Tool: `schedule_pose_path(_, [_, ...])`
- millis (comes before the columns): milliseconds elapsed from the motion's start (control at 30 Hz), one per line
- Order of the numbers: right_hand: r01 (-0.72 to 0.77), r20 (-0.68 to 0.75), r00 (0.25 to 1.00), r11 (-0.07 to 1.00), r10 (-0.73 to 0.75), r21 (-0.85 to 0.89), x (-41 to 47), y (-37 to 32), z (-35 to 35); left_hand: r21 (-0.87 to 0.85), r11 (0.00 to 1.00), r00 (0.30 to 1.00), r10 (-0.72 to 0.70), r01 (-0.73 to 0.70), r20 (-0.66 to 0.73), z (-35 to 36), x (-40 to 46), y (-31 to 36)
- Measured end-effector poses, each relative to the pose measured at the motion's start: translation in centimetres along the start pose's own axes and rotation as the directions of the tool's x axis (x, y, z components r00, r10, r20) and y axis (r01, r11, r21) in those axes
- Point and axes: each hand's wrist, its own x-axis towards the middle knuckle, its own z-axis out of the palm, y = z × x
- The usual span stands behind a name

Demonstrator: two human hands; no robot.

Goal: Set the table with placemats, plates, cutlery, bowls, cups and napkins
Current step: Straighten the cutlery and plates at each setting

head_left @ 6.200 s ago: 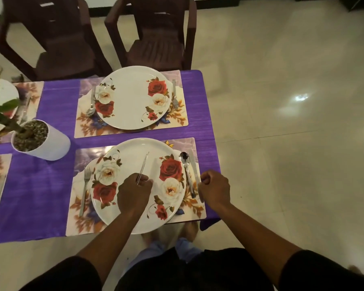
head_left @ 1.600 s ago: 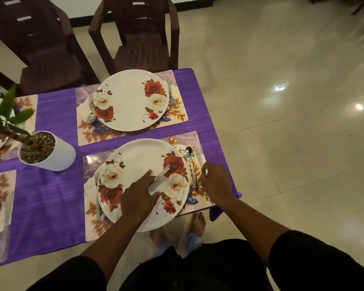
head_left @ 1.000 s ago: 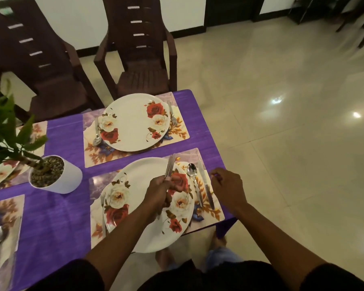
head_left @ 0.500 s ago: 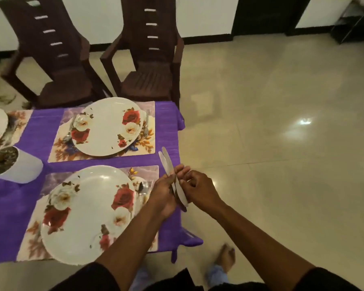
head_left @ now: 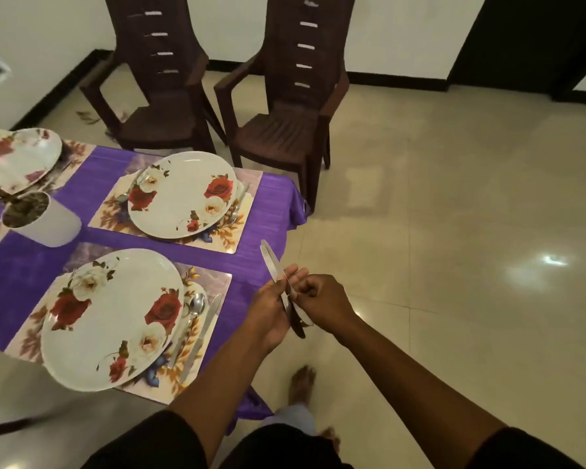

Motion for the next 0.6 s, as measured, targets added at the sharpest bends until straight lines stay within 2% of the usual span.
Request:
schedule_pose_path(233, [-0.141, 0.067, 0.989, 0.978, 0.132, 0.156, 5.9, -2.1, -3.7, -0.022, 0.994, 0.991, 0.102, -0.104, -0.082, 2.8, 3.7, 2.7])
schedule_pose_path(367, [-0.185, 0.154, 0.977, 0.938, 0.145, 0.292, 10.4, -4.3, -5.5, -0.018, 0.989, 0.964, 0.138, -0.146, -0.229, 2.4, 7.2, 5.8])
schedule_pose_path(433, [-0.206, 0.225, 0.964, 0.936, 0.143, 0.285, 12.3, -5.4, -6.4, 0.059, 0.983, 0.916, 0.182, -0.173, -0.357, 1.7, 9.0, 7.3])
schedule_pose_path(500, [-0.191, 0.261, 0.956, 0.961, 0.136, 0.202, 15.4, -7.0, -7.6, 0.185, 0.951, 0.841, 0.306, -0.248, -0.446, 1.4, 11.6, 9.5])
schedule_pose_path(600, [-0.048, 0.231, 0.973, 0.997, 0.031, 0.068, 21.1, -10.0, -9.0, 0.465, 0.795, 0.739, 0.571, -0.39, -0.356, 1.9, 14.9, 14.4])
